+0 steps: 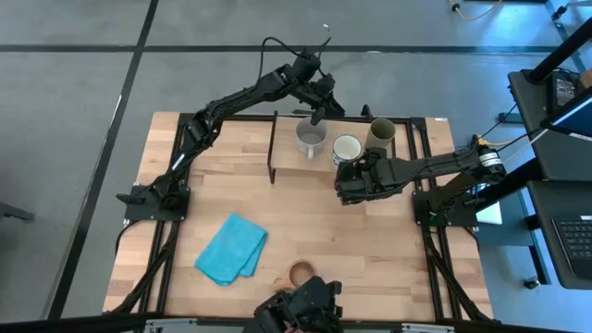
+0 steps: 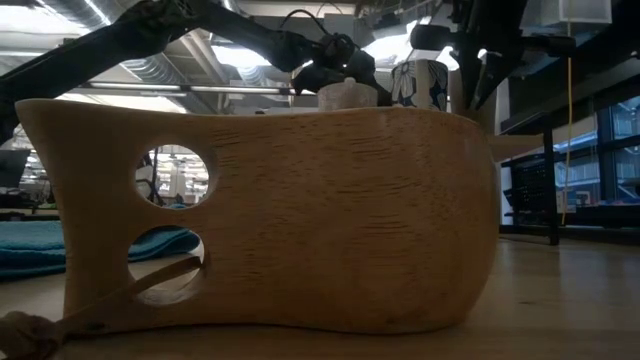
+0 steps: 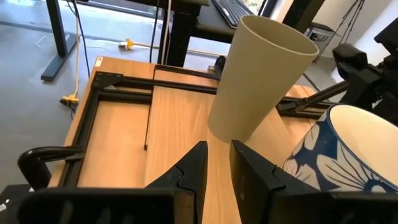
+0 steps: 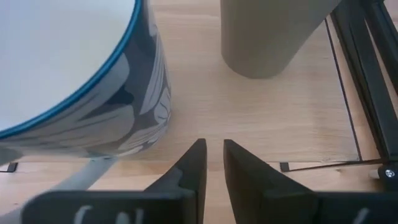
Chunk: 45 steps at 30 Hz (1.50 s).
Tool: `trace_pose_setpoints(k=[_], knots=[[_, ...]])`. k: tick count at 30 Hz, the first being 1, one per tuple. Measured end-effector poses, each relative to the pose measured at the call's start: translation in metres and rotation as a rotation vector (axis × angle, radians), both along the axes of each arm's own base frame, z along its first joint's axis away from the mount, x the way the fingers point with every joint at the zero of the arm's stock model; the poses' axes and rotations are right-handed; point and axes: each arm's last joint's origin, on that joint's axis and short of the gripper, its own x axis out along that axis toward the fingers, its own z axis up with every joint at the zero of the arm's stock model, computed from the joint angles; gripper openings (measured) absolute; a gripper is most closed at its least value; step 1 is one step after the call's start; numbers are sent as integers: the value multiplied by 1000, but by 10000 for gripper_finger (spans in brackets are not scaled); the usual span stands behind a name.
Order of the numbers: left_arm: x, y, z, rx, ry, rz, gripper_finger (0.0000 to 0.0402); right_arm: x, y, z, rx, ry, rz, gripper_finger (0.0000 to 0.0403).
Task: Stack small to large cups/mugs on shelf
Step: Put the blue mug on the shelf
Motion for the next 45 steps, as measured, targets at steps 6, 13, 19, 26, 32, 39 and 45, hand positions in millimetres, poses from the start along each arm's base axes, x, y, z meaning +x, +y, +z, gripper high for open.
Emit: trace_pose_setpoints(k=[6, 13, 19, 26, 32, 39, 45], knots=[[3, -4, -1, 1, -4, -13, 64, 0, -6, 0, -4, 21, 5, 56], [3, -4, -1, 0, -3, -13, 64, 1, -11, 0, -9, 26, -2, 56], [3, -4, -1, 0, -4, -13, 64, 1, -11, 0, -12, 26, -2, 56], [3, -4, -1, -2, -3, -12, 64, 1, -11, 0, -10, 26, -2, 56], [3, -4, -1, -2, -3, -12, 64, 1, -11, 0, -3, 27, -2, 56], [3, -5, -1, -2, -3, -12, 64, 1, -11, 0, -7, 28, -2, 56], [3, -4, -1, -2, -2, -12, 64, 1, -11, 0, -18, 28, -2, 56]])
